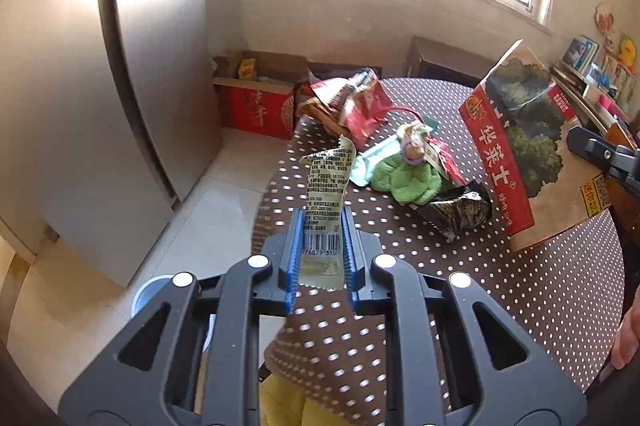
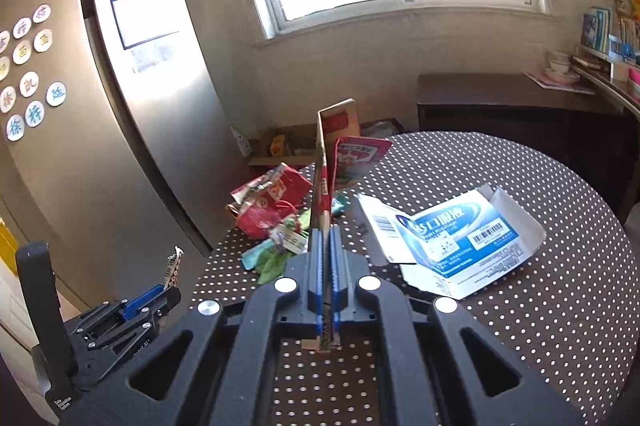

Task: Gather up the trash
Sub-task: 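Grasp the red-green cardboard box with the right gripper while the left holds the wrapper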

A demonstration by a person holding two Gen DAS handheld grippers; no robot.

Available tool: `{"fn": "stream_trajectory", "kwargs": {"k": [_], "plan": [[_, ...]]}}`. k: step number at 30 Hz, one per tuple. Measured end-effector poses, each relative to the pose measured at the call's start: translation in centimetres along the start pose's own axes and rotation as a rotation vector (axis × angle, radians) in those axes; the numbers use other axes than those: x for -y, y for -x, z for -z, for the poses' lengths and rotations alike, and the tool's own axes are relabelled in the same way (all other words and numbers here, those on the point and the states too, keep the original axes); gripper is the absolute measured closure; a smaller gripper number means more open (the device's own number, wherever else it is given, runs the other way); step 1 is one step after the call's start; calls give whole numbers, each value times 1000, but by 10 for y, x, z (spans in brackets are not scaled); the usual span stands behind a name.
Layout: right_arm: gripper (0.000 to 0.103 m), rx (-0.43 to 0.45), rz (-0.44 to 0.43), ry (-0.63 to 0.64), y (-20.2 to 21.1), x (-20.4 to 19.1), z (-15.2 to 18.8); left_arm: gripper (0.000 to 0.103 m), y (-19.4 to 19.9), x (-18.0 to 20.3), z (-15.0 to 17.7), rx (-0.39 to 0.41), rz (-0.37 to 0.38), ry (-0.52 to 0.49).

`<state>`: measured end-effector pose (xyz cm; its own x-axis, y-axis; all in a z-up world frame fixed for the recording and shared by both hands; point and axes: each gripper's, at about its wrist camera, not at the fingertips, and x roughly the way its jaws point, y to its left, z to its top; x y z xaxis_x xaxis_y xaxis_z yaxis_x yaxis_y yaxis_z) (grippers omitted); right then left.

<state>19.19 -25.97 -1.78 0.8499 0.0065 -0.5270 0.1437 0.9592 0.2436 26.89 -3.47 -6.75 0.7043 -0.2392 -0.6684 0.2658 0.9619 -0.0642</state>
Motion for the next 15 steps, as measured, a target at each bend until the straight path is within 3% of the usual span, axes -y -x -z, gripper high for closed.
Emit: {"fn": "stream_trajectory", "kwargs": {"k": [8,15], "plan": [[99,30,-126,87,23,-59,-6,84,35,-42,6,68,-55,50],[99,-14,-260,166,10,-127,5,84,64,-92,22,93,-150,120]]}}
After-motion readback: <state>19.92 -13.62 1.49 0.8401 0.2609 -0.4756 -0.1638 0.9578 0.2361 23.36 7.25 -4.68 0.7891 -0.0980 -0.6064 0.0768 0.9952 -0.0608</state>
